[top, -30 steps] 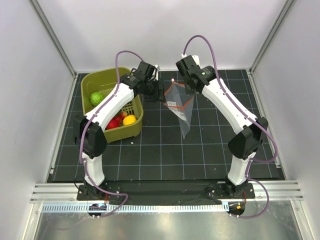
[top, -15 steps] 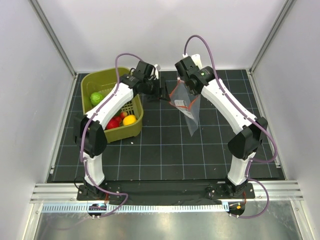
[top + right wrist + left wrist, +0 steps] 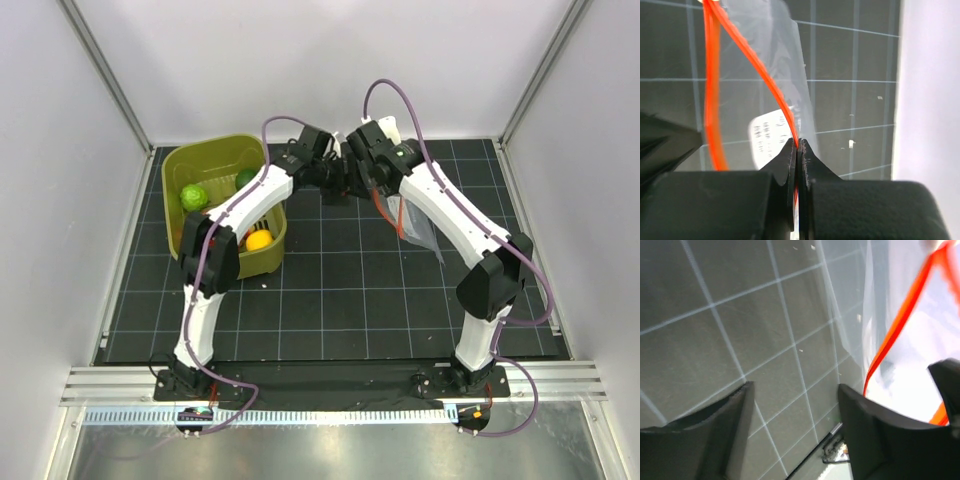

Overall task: Place the food in the zip-top bag and seal the zipper
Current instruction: Open the zipper of the food storage bag.

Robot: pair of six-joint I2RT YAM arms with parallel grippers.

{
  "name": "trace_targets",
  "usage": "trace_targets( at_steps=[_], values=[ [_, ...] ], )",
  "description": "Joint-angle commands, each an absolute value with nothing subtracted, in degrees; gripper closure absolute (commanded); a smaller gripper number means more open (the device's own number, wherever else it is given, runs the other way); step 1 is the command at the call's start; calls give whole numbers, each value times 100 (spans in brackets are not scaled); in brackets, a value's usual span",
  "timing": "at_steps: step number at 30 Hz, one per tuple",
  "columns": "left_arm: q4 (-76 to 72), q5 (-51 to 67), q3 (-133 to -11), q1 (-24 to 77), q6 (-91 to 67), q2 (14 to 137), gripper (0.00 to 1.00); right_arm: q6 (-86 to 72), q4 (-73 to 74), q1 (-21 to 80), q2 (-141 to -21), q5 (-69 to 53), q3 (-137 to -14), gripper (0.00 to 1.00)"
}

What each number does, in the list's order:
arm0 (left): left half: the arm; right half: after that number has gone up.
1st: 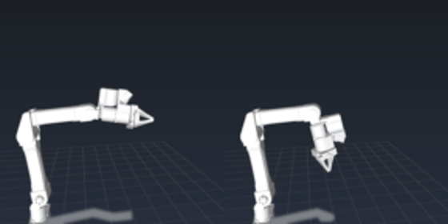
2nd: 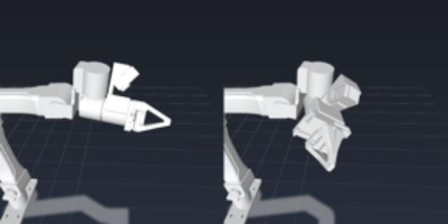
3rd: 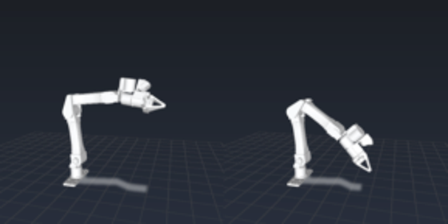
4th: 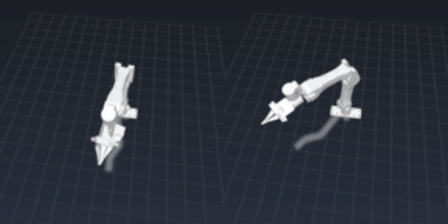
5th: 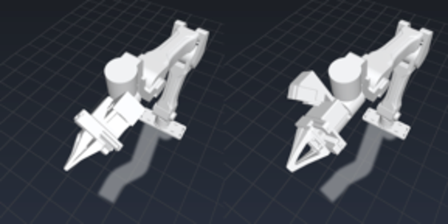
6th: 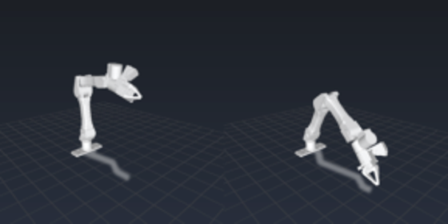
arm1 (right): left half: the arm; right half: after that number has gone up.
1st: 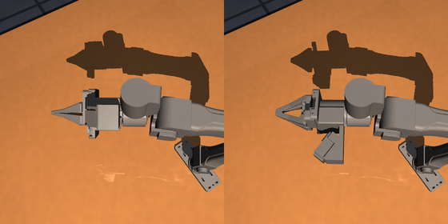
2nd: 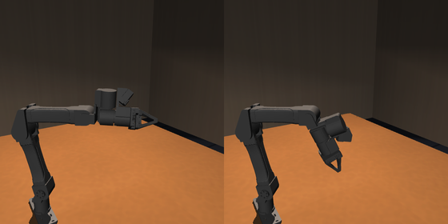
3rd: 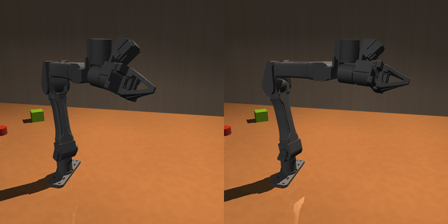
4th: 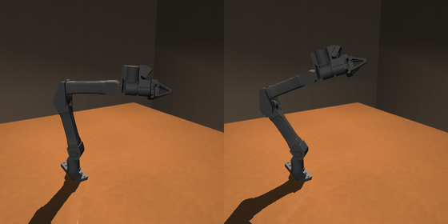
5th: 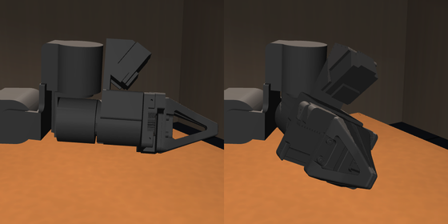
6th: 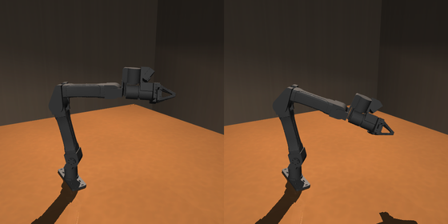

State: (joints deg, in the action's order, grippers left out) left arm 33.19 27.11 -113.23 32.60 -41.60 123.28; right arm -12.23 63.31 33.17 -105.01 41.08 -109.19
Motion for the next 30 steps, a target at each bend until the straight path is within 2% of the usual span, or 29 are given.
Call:
trace_targets(
  at_steps=[1,4,7,11,15,16,17,19,23,30],
  values=[
    [3373,2113,-11216,3234,-4026,11796,28,-1327,5829,3436,-10406,3562,-10785,99],
    [4252,858,-11005,3199,-3597,11393,27,-1424,5407,3472,-10450,3314,-10434,99],
    [4798,440,-10689,3112,-3437,10927,27,-1450,5186,3472,-10468,3305,-10178,99],
    [5018,457,-10196,2726,-3647,10338,26,-1503,5124,3472,-10520,3348,-10064,99],
    [5422,396,-10248,2321,-3744,10081,24,-1556,5001,3472,-10521,3279,-9941,99],
    [5492,378,-10352,2225,-3735,10046,21,-1582,4984,3472,-10521,3261,-9940,99],
    [5589,343,-10397,2006,-3718,10011,12,-1591,4975,3472,-10512,3226,-9940,99],
    [5704,185,-10459,1742,-3709,9923,8,-1582,4896,3472,-10494,3173,-9897,99],
    [5582,237,-10362,995,-3692,9896,6,-1573,4843,3472,-10485,3085,-9853,99],
    [5589,132,-11134,668,-3068,10844,7,-1608,4790,3472,-10433,2918,-9782,99]
  ],
)
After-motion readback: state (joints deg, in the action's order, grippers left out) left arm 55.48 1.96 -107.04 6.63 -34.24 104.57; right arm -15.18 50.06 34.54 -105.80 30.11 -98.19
